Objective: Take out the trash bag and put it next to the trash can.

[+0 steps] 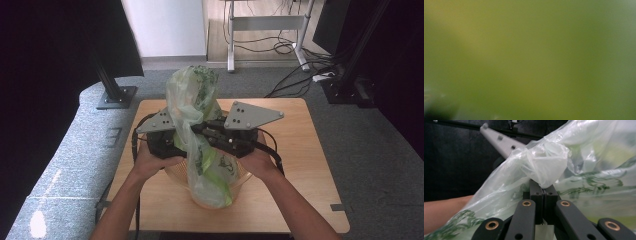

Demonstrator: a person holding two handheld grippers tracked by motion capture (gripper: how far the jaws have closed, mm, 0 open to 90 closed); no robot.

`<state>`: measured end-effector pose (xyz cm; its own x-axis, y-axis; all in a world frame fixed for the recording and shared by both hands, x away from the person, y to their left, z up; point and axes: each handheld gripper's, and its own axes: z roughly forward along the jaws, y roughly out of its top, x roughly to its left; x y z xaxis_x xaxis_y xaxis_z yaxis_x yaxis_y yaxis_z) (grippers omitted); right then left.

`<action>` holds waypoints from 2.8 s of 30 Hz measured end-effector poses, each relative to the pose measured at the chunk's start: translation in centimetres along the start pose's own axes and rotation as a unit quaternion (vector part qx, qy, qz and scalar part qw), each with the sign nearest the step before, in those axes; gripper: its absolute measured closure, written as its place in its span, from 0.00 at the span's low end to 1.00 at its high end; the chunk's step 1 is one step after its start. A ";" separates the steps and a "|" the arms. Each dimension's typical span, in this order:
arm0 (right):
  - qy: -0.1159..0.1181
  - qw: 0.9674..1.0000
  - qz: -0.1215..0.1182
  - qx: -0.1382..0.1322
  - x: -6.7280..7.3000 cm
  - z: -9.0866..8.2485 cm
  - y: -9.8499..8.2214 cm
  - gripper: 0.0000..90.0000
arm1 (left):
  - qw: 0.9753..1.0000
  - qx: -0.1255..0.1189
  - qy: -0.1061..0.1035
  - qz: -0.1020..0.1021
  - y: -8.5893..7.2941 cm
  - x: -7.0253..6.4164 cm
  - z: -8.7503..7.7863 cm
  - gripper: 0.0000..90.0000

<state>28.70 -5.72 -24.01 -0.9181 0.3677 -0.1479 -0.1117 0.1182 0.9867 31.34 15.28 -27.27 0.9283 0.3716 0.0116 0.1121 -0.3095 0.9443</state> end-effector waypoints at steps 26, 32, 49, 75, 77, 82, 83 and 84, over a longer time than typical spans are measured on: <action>0.008 0.998 0.068 -0.014 -5.2 -8.7 -4.5 0.30 | 0.998 -0.030 -0.056 -0.029 0.7 1.0 -2.1 0.99; 0.030 0.997 0.077 0.004 -6.9 -8.5 -6.7 0.26 | 0.997 -0.033 -0.063 -0.025 1.5 0.8 -2.4 0.99; 0.047 0.997 -0.013 0.058 -3.2 -0.8 -3.7 0.47 | 0.993 -0.035 -0.108 -0.030 3.3 -0.3 -0.6 0.99; -0.029 0.999 -0.019 0.007 -3.8 -7.1 -2.0 0.98 | 0.993 -0.083 0.038 -0.071 -0.8 3.1 -6.4 0.48; -0.033 0.999 -0.024 0.002 -3.9 -7.9 -1.4 0.98 | 0.994 -0.073 0.049 -0.069 -1.1 3.1 -6.4 0.48; -0.046 0.998 -0.032 -0.009 -4.0 -10.1 0.6 0.98 | 0.994 -0.068 0.061 -0.063 -1.6 3.1 -6.6 0.48; -0.049 0.998 -0.033 -0.009 -4.0 -10.5 1.0 0.98 | 0.994 -0.066 0.062 -0.063 -1.7 3.1 -6.6 0.48; -0.053 0.998 -0.035 -0.007 -4.0 -11.0 1.3 0.99 | 0.994 -0.063 0.062 -0.062 -1.8 3.2 -6.5 0.48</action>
<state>28.08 -17.20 -21.34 -0.8628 0.4538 -0.2230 -0.1807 0.1351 0.9742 31.77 22.72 -26.76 0.8579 0.5083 -0.0751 0.1710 -0.1447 0.9746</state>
